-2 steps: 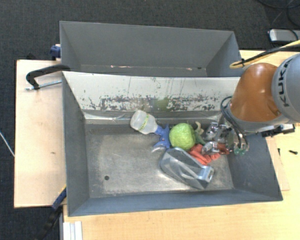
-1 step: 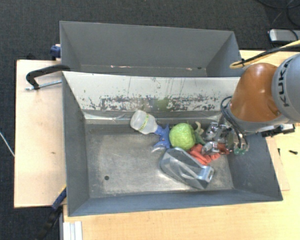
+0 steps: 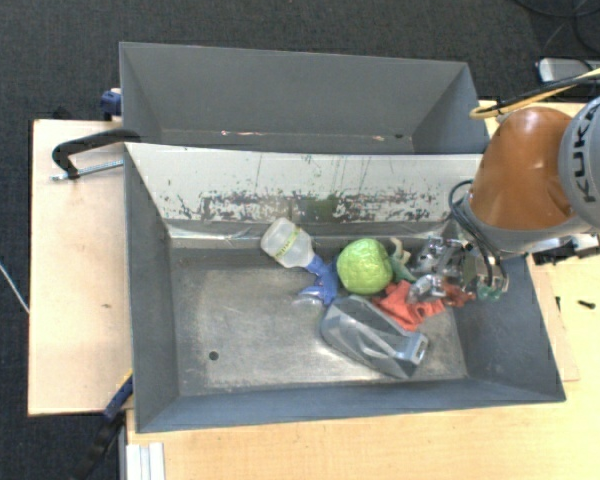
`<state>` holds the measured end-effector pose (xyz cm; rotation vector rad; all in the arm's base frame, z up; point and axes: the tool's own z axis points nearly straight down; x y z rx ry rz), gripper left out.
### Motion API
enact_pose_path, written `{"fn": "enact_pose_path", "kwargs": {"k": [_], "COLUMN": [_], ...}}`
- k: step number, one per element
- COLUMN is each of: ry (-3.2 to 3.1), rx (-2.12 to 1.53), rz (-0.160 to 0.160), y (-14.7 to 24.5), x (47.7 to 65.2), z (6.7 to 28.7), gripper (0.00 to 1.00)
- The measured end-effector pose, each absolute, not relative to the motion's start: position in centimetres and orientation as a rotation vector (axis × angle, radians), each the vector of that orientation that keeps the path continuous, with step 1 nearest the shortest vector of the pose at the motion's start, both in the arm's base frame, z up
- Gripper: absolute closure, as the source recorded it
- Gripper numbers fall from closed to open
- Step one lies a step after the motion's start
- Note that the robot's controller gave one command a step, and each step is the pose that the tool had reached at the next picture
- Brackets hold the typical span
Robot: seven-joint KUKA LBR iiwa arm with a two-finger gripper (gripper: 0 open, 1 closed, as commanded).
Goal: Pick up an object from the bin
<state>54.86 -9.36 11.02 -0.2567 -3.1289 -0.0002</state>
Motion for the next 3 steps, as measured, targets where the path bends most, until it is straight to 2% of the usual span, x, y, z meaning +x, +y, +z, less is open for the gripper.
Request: {"fn": "enact_pose_path", "kwargs": {"k": [1,2,3], "ry": [-3.09,-3.095,-3.095], "rx": [-0.59,-0.611,-0.611], "rz": [-0.003,-0.002,-0.001], "y": [-9.49,-9.63,-9.63], "x": [56.68,57.2,57.2], "z": [8.07,7.78,7.78], "gripper": [0.0,1.0,1.0]}}
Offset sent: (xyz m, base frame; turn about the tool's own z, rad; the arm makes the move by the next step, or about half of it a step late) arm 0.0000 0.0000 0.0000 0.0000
